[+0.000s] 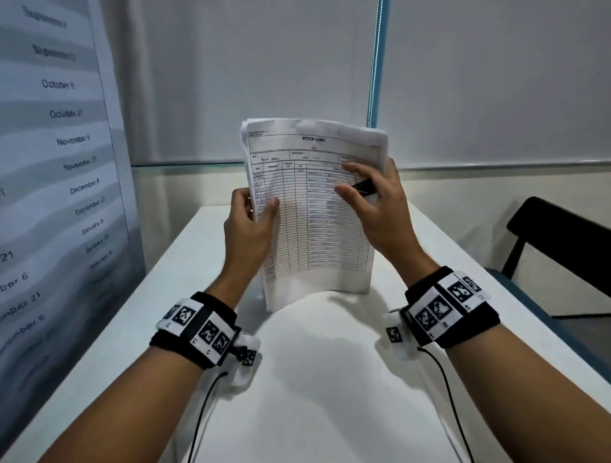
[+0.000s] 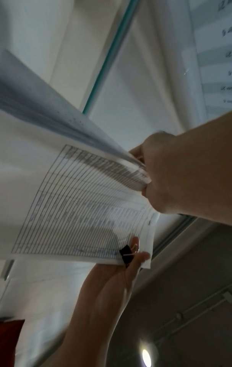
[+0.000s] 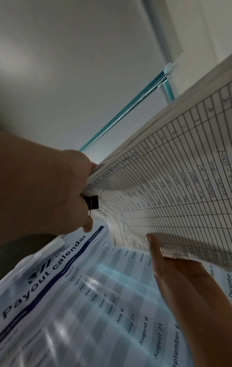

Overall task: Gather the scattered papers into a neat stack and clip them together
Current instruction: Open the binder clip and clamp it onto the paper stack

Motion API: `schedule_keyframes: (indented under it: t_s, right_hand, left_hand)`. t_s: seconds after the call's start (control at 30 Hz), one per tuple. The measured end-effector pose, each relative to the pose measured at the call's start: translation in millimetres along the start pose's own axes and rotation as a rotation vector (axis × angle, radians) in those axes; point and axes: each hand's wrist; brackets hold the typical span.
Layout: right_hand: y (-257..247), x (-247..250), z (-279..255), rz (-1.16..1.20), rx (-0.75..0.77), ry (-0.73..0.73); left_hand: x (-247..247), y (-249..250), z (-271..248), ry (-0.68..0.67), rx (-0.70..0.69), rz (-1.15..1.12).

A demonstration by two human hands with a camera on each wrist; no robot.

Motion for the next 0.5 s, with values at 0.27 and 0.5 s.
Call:
schedule_keyframes:
  t_s: [0.27, 0.5]
  right_hand:
    - [25, 7, -13, 0.321, -0.205, -0.103]
    - [59, 24, -31, 0.257, -0.537, -0.664]
  left_hand:
    - [18, -28, 2, -0.365, 0.161, -0.074]
    - [33, -42, -6, -0.818, 0.551, 0.146]
Point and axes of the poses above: each hand's wrist, its own z-axis towards the middle knuckle, its own x-axis out of the back of the hand, y = z × x, and after that the axes turned 8 degrees about -y, right-handed
